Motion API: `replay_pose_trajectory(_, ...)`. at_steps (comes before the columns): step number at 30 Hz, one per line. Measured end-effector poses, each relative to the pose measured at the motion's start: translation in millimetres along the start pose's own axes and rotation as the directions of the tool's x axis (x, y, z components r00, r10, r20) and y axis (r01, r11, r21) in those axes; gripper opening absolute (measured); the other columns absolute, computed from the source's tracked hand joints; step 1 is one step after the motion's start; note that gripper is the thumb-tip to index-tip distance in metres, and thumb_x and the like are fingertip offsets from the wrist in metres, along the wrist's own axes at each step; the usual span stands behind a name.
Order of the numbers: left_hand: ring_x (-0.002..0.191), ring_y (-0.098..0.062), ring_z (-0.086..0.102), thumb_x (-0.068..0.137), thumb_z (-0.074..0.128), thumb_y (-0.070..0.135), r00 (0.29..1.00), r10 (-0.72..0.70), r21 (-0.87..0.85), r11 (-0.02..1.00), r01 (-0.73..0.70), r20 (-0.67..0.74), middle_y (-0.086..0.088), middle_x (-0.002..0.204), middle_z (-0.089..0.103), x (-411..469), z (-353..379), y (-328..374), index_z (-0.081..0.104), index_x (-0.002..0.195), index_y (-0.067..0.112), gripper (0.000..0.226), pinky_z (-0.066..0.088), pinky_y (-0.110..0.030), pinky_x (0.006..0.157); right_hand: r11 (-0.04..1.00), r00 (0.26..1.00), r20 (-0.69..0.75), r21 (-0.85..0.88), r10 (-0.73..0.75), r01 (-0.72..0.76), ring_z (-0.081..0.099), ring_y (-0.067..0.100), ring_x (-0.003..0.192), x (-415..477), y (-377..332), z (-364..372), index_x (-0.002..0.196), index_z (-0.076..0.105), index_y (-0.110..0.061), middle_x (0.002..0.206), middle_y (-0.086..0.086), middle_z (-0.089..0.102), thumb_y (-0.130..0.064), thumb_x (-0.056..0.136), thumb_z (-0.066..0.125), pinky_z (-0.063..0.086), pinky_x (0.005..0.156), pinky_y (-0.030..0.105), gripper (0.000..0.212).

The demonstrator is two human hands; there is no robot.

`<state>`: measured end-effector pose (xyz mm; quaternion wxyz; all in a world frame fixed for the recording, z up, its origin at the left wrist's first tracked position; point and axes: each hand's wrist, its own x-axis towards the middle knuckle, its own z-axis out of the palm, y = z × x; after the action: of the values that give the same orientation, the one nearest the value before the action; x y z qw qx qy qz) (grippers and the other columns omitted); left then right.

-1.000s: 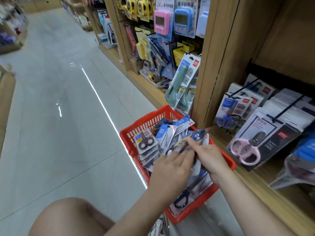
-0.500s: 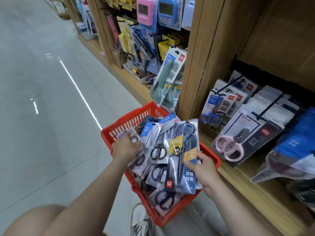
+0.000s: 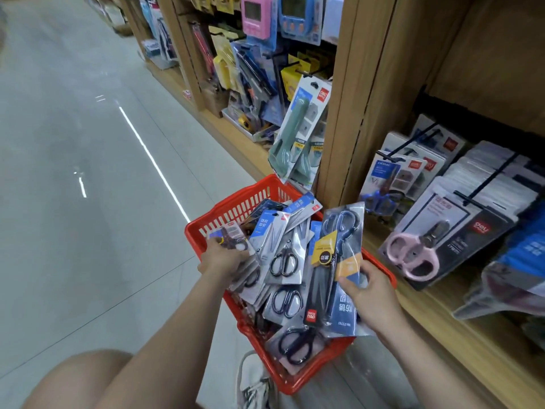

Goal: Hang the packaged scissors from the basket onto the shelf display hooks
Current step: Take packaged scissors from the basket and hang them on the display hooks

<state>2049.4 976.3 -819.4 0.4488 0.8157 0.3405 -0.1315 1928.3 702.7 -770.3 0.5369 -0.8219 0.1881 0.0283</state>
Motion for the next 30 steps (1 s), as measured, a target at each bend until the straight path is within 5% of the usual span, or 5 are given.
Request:
replay_pose_trajectory(6,0.076,-0.019,0.061,0.077,0.068,-0.010,0.998,0.041,-0.253,0.966,-0.054,-0.056,-0.005,0.097,0.068,-54,-28,22,0.066,0.120,0.012,0.048,0.056,-0.033,0.073,0.994,0.996,0.017,0.066,-0.090,0.089,0.060,0.006,0.101,-5,-16,-8,0.133,0.043,-0.037,0.120,-0.017,0.059,-0.006,0.085,0.073,0.046,0.079,0.021,0.064)
replay_pose_trajectory(11,0.094,-0.028,0.068,0.077,0.060,-0.015,0.980,0.156,-0.364,0.912,-0.190,-0.119,0.000,0.093,0.070,-85,-50,38,0.074,0.096,0.019,0.041,0.057,-0.041,0.090,0.985,0.994,0.066,0.151,-0.090,0.079,0.063,0.015,0.095,-5,-18,1,0.088,0.071,-0.028,0.095,-0.011,0.069,0.006,0.090,0.061,0.041,0.070,0.002,0.035)
replay_pose_trajectory(21,0.092,-0.023,0.067,0.079,0.064,-0.021,0.817,0.549,-0.542,0.748,-0.384,0.179,-0.002,0.102,0.070,-198,-38,51,0.075,0.111,0.026,0.058,0.058,-0.050,0.088,0.787,0.998,0.038,0.613,0.059,-0.070,0.071,0.012,0.066,-21,-70,-21,0.080,0.074,-0.017,0.086,0.006,0.077,-0.019,0.099,0.054,0.055,0.065,0.027,0.028)
replay_pose_trajectory(25,0.101,-0.015,0.072,0.076,0.068,-0.023,0.678,0.665,-0.569,0.703,-0.427,0.313,0.013,0.116,0.071,-223,-38,57,0.059,0.130,0.031,0.077,0.061,-0.033,0.074,0.783,0.999,-0.023,0.621,-0.026,0.035,0.071,0.039,0.094,-29,-80,-46,0.082,0.074,-0.011,0.093,0.019,0.075,-0.058,0.078,0.070,0.052,0.095,0.057,0.048)
replay_pose_trajectory(30,0.116,-0.001,0.060,0.076,0.085,0.027,0.520,0.682,-0.379,0.725,-0.576,0.514,0.035,0.136,0.051,-229,-57,78,0.046,0.132,0.061,0.076,0.055,-0.028,0.086,0.861,0.987,-0.110,0.484,-0.116,0.155,0.067,0.029,0.084,-44,-76,-81,0.081,0.075,-0.008,0.089,0.028,0.070,-0.065,0.067,0.073,0.053,0.087,0.051,0.059)
